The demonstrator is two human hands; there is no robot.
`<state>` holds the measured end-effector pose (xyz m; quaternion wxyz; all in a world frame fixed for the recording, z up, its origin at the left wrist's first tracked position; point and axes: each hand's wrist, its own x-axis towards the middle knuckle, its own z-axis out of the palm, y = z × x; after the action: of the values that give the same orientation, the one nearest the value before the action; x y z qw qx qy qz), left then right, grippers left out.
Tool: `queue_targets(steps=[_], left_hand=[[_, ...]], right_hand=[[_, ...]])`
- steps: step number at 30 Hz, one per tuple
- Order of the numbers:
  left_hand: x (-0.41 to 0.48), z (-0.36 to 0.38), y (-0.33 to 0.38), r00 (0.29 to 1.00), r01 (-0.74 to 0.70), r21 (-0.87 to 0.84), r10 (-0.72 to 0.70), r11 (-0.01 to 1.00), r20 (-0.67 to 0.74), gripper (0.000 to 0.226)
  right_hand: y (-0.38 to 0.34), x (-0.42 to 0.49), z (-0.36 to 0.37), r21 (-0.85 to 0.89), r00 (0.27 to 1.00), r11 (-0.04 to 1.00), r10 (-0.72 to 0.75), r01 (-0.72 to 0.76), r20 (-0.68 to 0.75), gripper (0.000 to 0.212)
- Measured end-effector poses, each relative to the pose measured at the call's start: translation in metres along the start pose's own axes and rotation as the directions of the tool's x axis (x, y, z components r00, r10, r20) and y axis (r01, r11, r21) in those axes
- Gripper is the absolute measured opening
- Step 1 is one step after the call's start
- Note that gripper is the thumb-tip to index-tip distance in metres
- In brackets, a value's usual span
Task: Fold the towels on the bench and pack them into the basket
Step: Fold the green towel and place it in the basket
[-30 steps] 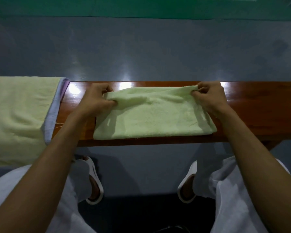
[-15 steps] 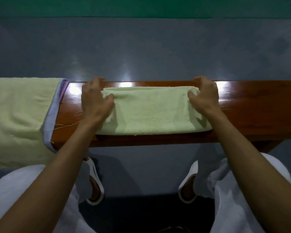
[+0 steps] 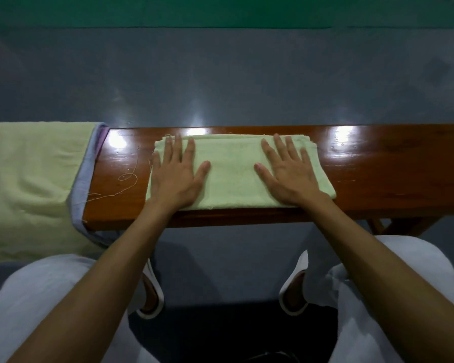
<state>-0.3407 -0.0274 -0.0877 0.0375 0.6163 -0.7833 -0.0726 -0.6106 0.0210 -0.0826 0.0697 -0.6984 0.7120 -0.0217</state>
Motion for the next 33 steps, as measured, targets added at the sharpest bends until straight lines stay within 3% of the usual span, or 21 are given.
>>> queue_targets(steps=[3, 13, 18, 24, 29, 33], left_hand=[[-0.001, -0.002, -0.007, 1.000, 0.027, 0.009, -0.027, 1.000, -0.002, 0.082], [-0.009, -0.008, -0.010, 0.997, 0.080, -0.004, -0.080, 0.997, -0.001, 0.082], [-0.017, -0.013, -0.001, 0.996, 0.034, -0.024, -0.036, 0.999, -0.082, 0.076], [-0.031, -0.012, 0.016, 0.989, -0.126, -0.105, 0.118, 0.986, -0.085, 0.071], [-0.037, 0.000, 0.026, 0.984, -0.179, -0.048, 0.180, 0.983, 0.006, 0.075], [-0.037, 0.002, 0.033, 0.985, -0.172, -0.009, 0.172, 0.985, 0.016, 0.077]], right_hand=[[0.018, -0.001, 0.000, -0.007, 0.998, 0.998, 0.058, -0.058, -0.006, 0.076], [0.020, -0.002, -0.002, 0.032, 0.998, 0.998, 0.057, -0.056, -0.019, 0.081], [0.017, -0.004, -0.010, 0.165, 0.992, 0.983, 0.097, -0.083, -0.080, 0.079], [0.023, -0.014, -0.031, 0.292, 0.929, 0.934, 0.279, -0.204, -0.244, 0.070], [0.029, -0.023, -0.039, 0.281, 0.855, 0.856, 0.490, -0.434, -0.169, 0.071], [0.038, -0.017, -0.041, 0.292, 0.831, 0.814, 0.547, -0.502, -0.097, 0.073]])
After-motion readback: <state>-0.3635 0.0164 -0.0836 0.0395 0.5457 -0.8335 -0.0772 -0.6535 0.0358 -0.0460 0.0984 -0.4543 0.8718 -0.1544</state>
